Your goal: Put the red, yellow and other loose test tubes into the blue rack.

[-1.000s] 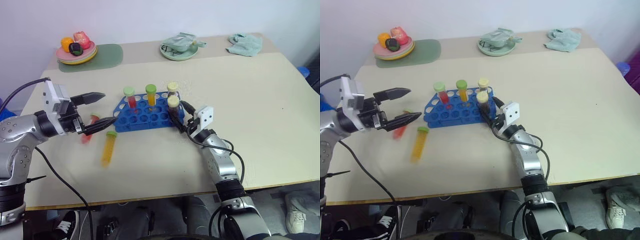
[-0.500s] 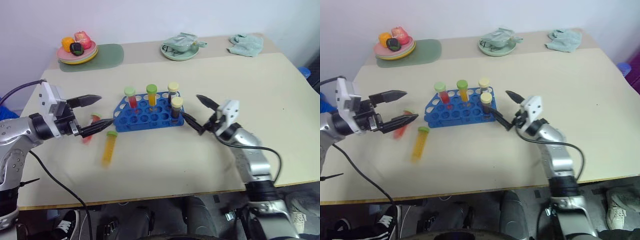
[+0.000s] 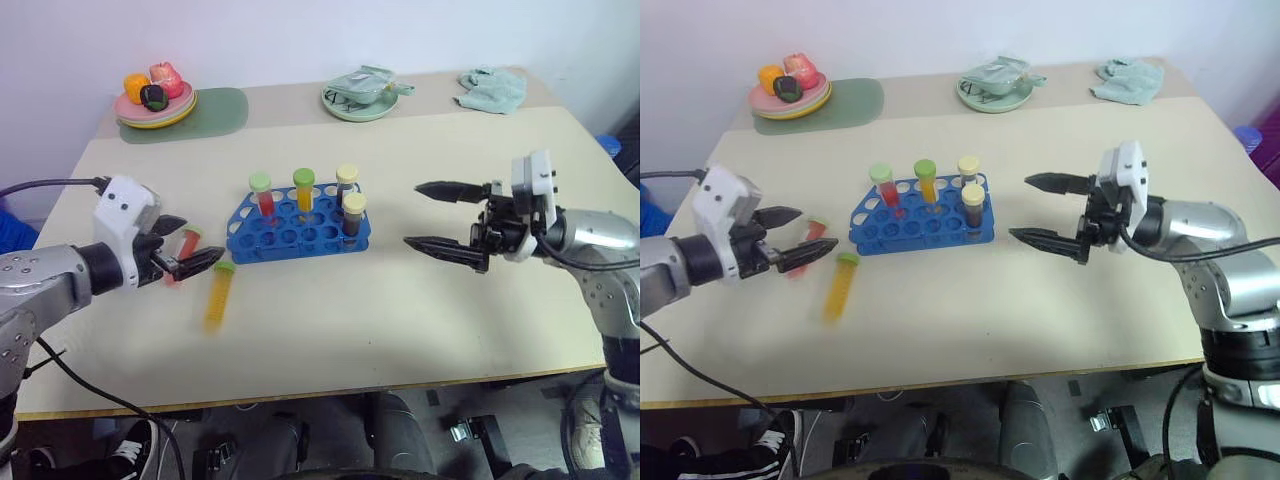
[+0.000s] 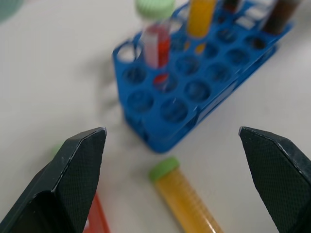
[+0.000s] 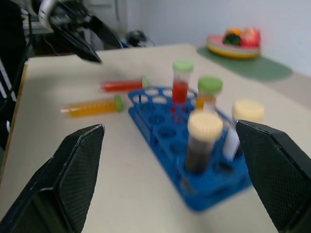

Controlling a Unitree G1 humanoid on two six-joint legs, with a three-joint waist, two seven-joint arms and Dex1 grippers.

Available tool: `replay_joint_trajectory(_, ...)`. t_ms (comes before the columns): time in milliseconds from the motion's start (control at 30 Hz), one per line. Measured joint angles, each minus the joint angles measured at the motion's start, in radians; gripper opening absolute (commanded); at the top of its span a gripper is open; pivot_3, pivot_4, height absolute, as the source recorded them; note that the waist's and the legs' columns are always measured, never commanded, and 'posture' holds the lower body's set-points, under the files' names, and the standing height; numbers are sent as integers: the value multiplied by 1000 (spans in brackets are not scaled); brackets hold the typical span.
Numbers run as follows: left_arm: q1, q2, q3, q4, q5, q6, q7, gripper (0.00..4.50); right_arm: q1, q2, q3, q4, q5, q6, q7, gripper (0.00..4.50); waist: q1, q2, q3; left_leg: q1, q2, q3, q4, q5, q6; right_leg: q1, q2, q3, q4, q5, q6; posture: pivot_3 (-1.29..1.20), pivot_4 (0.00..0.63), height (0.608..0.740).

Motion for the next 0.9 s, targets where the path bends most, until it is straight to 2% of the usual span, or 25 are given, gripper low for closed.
replay_joint_trajectory(100, -70, -122, 41, -5, -41, 199, 78, 4500, -6, 35, 26, 18, -8, 3, 8, 4385, 4, -1, 1, -1, 0, 0, 1, 0, 0, 0, 0, 0, 0, 0, 0, 0, 150, 740)
replay_joint_trajectory(200, -76, -104, 55, -13, -85, 281, 119, 4500, -23, 44, 27, 18, 5, 33, 15, 4385, 2, -2, 1, -1, 0, 0, 1, 0, -1, -1, 0, 0, 1, 0, 0, 0, 150, 740)
replay_joint_trajectory(433, -75, -75, 71, 57, -227, 281, 250, 4500, -22, -25, 15, -21, 62, 105, 119, 4385, 7, -3, 1, -1, 0, 0, 1, -1, -1, -1, 0, 0, 0, 0, 0, 0, 150, 740)
replay_joint_trajectory(567, -89, -28, 27, 147, -329, 281, 368, 4500, 6, -34, 16, -53, 73, 117, 145, 4385, 18, -2, 1, 0, 0, 0, 1, -1, -1, -1, 0, 0, 1, 0, 0, 0, 150, 740)
replay_joint_trajectory(633, -118, -34, 5, 203, -388, 281, 437, 4500, 7, -28, 16, -55, 73, 118, 136, 4385, 22, -3, 1, 0, 0, 0, 1, -1, -2, -1, 0, 0, 1, 0, 0, 0, 150, 740)
replay_joint_trajectory(900, -282, 40, -196, 499, -703, 279, 725, 4500, 10, -6, 24, -69, 69, 119, 113, 4385, 22, -3, 1, 0, 0, 0, 2, 0, -2, -1, 0, 1, 2, 0, 0, 0, 150, 740)
